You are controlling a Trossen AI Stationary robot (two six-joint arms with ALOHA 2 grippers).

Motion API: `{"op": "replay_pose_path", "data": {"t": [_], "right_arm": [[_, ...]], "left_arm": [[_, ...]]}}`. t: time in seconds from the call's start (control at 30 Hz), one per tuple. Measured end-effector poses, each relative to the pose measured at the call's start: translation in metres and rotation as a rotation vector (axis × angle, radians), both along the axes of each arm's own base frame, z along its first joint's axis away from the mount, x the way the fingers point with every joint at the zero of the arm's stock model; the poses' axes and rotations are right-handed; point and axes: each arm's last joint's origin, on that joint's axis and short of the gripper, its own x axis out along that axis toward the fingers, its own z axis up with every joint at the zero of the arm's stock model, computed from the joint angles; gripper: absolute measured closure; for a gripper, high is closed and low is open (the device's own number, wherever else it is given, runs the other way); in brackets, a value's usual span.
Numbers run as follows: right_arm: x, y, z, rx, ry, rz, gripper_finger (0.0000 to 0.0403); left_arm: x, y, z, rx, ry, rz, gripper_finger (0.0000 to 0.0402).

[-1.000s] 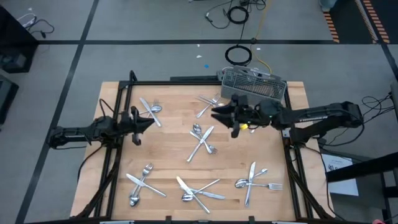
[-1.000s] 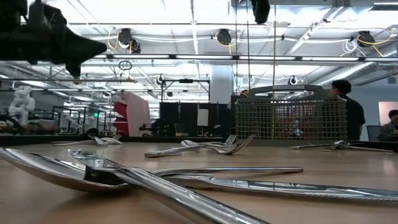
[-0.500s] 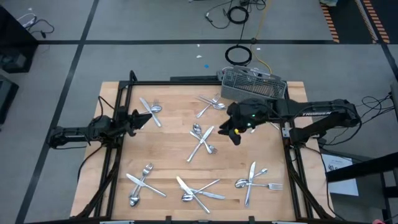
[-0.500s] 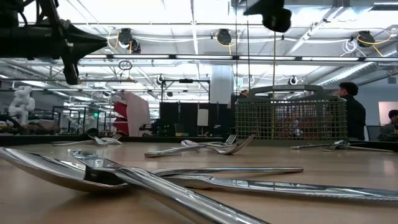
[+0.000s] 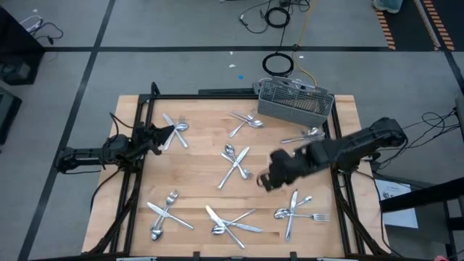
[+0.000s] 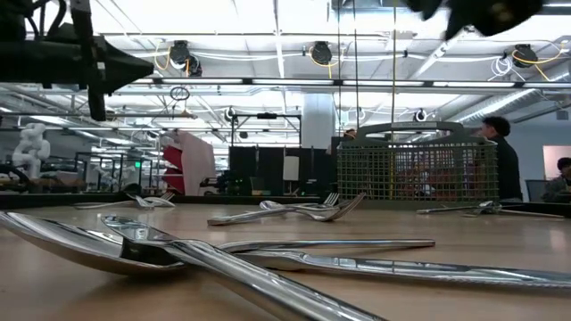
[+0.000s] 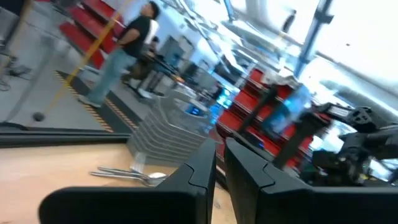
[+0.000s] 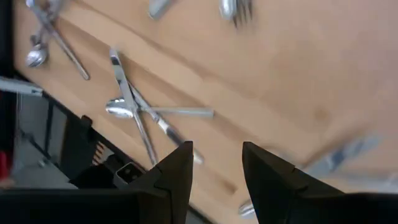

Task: Sort silverware
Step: Put the silver table knife into the gray utensil holder

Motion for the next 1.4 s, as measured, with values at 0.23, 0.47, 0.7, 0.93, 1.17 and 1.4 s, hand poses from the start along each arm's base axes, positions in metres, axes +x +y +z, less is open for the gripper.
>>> {"op": "replay_pose_path", "data": {"t": [0.23,0.47,0.7,0.93,1.17,1.4], "right_arm": [[-0.007,0.064,-0.032,0.117,0.182,-0.266,0.0272],[-0.013,0.102,-0.063,0.110,0.294,-0.340,0.0221],[-0.009,0.113,-0.094,0.063,0.447,-0.345,0.0155],[-0.013,0.122,-0.114,0.000,0.490,-0.335,0.0166],[-0.022,0.119,-0.138,-0.012,0.489,-0.329,0.0183],[-0.027,0.114,-0.155,-0.021,0.488,-0.331,0.0183]], "left_arm": [[0.002,-0.005,0.000,0.040,0.001,-0.167,0.0359],[0.002,-0.005,0.000,0.047,0.006,-0.194,0.0358],[0.002,-0.005,0.000,0.041,0.009,-0.180,0.0311],[0.002,-0.005,0.000,0.040,0.009,-0.176,0.0282],[0.002,-0.005,0.000,0.035,0.007,-0.167,0.0281],[0.002,-0.004,0.000,0.030,0.006,-0.153,0.0281]]}}
